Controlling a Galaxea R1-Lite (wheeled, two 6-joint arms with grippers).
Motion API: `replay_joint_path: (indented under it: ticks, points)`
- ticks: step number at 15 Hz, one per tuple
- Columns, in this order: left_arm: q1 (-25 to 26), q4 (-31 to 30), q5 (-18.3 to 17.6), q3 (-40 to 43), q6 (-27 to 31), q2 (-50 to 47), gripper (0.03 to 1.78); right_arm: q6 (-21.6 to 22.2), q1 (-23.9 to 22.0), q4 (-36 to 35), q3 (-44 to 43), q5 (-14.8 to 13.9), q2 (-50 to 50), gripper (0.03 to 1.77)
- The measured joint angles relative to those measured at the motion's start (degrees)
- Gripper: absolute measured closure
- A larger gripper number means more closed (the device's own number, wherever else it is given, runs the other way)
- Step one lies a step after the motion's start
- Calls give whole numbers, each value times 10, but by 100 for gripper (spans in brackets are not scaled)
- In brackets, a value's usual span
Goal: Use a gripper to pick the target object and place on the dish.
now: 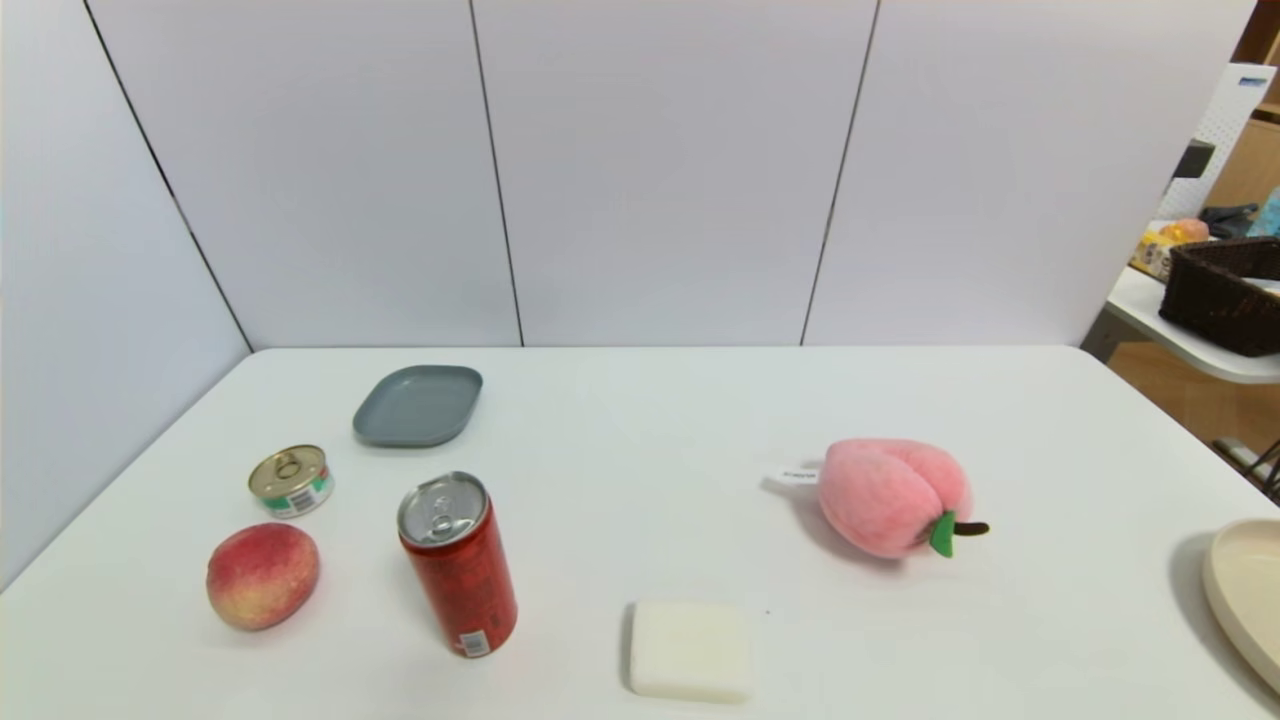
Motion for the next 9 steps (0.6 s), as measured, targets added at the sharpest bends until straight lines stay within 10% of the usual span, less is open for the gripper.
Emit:
replay_joint_path:
  ticks: [9]
  points:
    - [0,1,1,0,-40,0,12,0,0,0,0,0,0,9]
